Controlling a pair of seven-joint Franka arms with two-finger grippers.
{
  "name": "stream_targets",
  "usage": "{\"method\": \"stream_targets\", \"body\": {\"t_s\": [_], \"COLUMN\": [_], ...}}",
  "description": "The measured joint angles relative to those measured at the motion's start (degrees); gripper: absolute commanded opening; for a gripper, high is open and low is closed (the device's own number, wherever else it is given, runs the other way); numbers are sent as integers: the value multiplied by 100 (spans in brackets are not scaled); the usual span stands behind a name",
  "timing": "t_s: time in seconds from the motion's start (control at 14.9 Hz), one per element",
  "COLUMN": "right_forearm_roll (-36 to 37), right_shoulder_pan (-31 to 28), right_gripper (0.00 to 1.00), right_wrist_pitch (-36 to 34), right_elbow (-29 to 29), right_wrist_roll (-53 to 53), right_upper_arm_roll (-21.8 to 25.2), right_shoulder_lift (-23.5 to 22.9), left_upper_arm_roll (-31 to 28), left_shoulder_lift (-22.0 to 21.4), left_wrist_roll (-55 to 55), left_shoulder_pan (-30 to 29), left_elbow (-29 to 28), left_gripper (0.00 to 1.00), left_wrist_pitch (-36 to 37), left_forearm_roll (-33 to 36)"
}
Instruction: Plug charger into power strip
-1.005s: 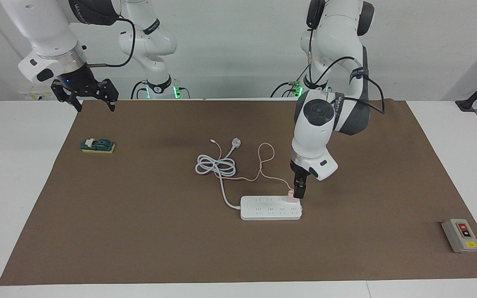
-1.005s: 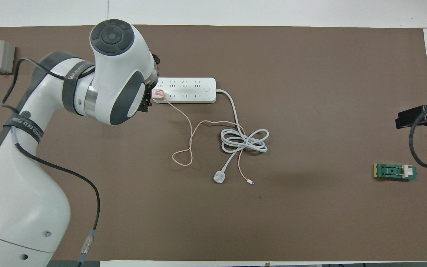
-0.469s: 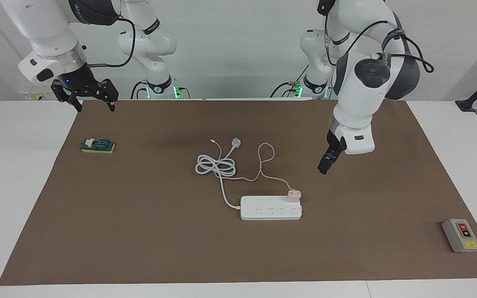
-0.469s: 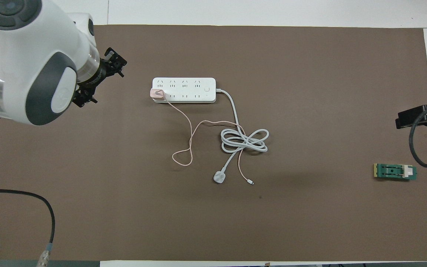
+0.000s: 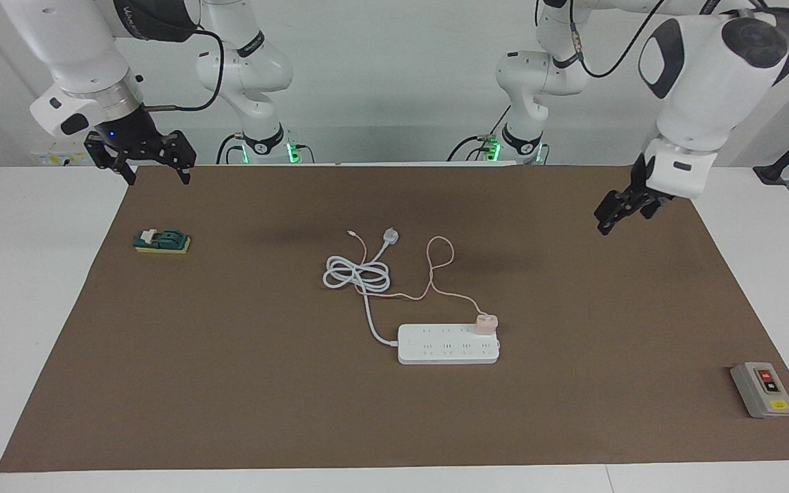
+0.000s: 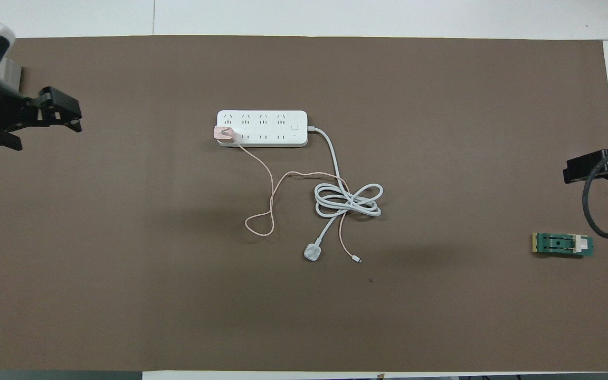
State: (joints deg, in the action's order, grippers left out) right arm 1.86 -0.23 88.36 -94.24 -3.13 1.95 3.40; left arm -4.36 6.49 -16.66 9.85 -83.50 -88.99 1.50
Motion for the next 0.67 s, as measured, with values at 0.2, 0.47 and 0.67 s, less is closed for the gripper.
{"method": "stream_targets", "body": {"t_s": [0.2,0.47,0.67], "right_forearm_roll": [0,0,0], "right_shoulder_pan": [0,0,0], "right_gripper": [100,100,100], "right_wrist_pitch": [0,0,0], "right_elbow": [0,0,0], "right_wrist_roll": [0,0,0], "right_upper_arm_roll": [0,0,0], "right_shoulder_lift": [0,0,0], "left_upper_arm_roll": [-3,2,54], "left_shoulder_lift": [-475,-726,-733], "left_wrist_roll": [503,529,529], "left_shoulder_pan": [-213,-327,-327], "left_elbow": [-348,-632,-677], "left_gripper": [100,100,100], "left_wrist_pitch": [305,312,316], "left_forearm_roll": [-2,-5,-7]}}
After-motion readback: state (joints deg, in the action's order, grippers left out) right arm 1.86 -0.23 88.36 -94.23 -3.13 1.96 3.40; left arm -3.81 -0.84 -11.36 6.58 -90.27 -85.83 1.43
